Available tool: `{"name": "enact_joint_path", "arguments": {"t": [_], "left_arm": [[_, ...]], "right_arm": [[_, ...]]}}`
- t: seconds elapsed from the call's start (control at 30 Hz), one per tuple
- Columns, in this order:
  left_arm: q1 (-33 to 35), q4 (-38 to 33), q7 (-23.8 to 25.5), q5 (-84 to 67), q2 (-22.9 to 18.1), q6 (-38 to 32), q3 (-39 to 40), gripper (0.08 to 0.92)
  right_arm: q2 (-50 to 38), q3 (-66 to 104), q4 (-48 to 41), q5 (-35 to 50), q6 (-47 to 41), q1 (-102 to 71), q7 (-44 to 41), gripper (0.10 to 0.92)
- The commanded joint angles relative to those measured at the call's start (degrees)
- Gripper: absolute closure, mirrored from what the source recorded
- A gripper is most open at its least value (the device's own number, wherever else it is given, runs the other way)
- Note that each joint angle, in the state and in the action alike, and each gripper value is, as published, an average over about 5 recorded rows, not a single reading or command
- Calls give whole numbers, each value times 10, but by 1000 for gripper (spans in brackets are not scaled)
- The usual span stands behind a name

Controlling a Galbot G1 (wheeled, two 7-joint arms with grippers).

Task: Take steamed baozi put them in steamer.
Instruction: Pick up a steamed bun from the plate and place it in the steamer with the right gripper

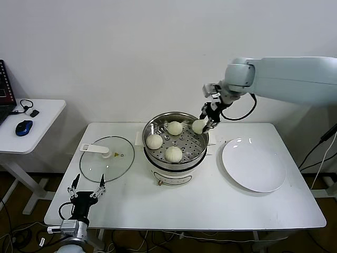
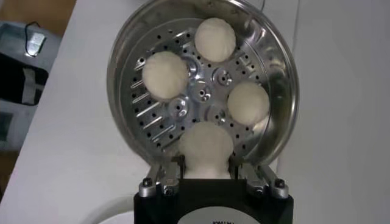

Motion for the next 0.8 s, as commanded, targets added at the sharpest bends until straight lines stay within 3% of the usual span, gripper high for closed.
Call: {"name": "enact_joint_path", "arguments": {"t": [0.03,0.3,0.63,0.8], "left_arm": [[-1,0,1,-5,3,1,-3,177],[-8,11,1,-9,5,2,-4,177],[-22,26,1,-10,6,3,-4,177],[-24,27,1,-12,8,4,-4,177]], "right_arm": [[62,31,-64,7,-40,-105,33,525],[81,43,-120,-15,-37,-157,31,524],[75,46,-125,-21,-33,-165,31,504],[77,60,-135,-18,-32,-169,33,413]]}}
